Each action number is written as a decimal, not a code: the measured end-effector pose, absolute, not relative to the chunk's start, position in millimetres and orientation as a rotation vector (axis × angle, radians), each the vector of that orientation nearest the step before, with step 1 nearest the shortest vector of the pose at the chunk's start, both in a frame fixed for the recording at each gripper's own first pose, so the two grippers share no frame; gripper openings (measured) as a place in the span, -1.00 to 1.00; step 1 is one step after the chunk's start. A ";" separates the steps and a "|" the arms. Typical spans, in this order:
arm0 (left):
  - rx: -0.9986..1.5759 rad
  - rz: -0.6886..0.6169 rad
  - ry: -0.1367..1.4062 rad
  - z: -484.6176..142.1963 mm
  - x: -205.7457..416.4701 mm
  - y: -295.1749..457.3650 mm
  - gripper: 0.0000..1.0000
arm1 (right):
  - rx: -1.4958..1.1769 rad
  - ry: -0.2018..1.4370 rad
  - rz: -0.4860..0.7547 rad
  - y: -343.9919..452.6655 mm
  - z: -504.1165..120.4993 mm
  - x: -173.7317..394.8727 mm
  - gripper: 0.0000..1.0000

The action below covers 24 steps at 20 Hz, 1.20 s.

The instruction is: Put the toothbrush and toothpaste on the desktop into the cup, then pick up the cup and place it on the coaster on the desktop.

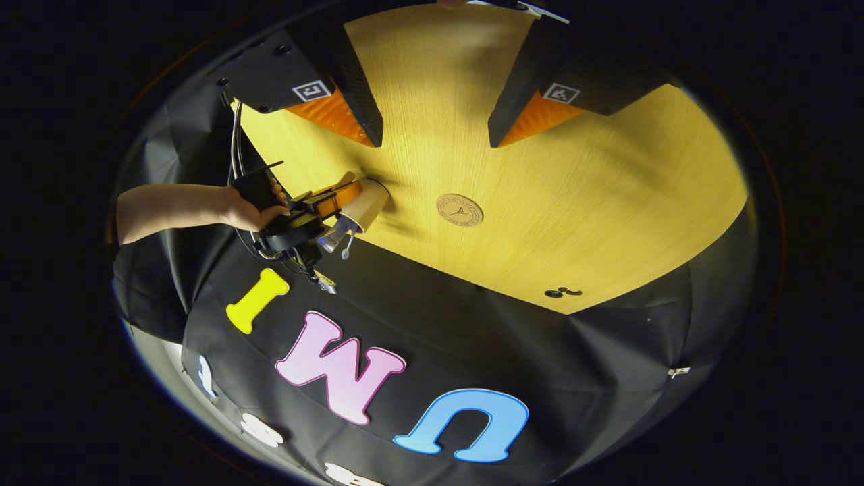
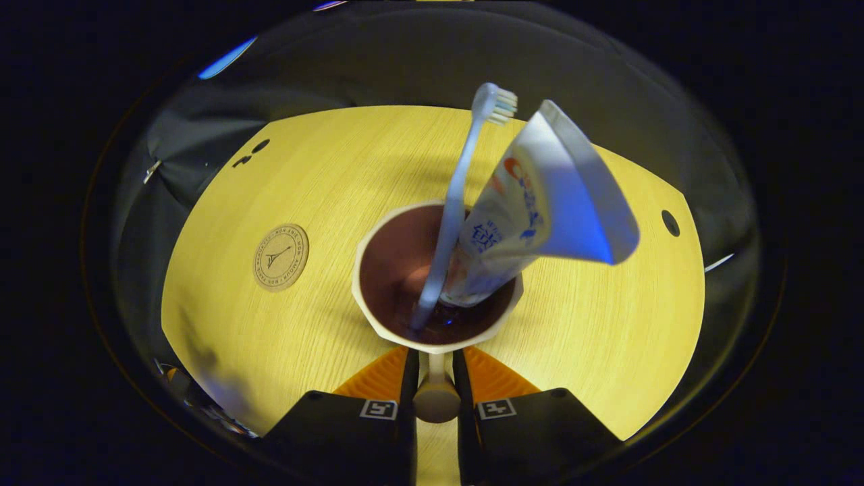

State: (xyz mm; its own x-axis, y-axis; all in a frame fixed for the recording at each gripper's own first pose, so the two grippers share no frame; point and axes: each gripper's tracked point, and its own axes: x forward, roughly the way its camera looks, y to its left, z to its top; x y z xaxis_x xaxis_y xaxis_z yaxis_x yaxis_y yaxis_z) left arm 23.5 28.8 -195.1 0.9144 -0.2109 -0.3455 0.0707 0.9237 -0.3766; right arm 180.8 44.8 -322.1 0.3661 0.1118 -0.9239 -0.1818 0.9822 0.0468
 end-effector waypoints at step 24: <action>-0.352 -0.133 0.417 -202.6 13.7 31.3 0.95 | -0.008 0.990 0.304 138.2 -262.3 205.8 -0.53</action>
